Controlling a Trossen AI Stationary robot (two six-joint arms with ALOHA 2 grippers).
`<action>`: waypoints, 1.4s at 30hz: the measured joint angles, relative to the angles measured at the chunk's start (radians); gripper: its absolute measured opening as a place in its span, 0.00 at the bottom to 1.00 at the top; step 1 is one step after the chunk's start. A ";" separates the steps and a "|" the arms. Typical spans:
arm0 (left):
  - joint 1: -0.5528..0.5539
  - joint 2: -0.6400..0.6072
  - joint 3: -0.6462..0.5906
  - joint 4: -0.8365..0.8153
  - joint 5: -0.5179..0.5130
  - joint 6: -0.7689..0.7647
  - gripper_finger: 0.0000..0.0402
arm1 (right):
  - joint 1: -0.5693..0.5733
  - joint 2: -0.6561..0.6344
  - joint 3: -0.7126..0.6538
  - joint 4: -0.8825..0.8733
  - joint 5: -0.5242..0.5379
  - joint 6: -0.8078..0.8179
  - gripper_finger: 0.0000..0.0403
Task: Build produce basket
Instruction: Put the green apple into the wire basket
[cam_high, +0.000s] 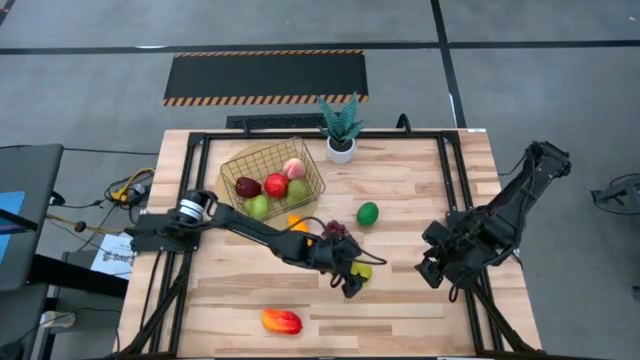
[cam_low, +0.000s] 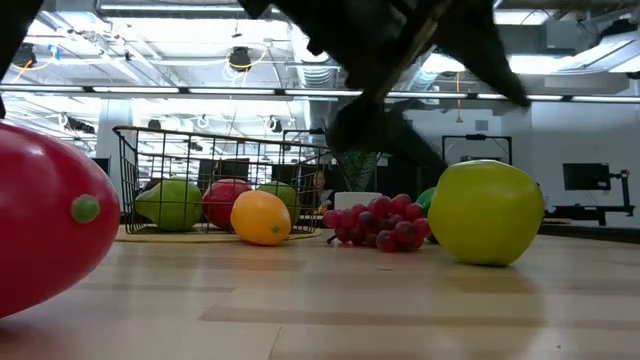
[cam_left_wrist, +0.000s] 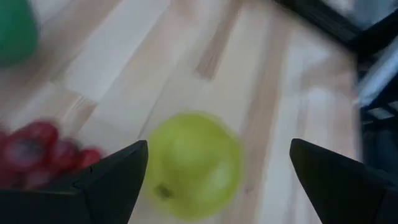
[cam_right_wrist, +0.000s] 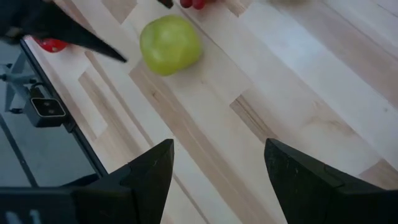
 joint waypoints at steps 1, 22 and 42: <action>-0.002 0.010 0.000 -0.006 -0.020 0.000 0.94 | 0.003 0.000 0.000 -0.001 0.000 0.000 0.68; -0.008 0.026 0.000 -0.080 -0.083 -0.024 0.94 | -0.008 0.114 0.000 0.088 0.063 0.004 0.68; -0.016 0.026 0.000 -0.106 -0.007 -0.026 0.94 | -0.184 0.522 0.000 0.461 0.034 -0.368 0.68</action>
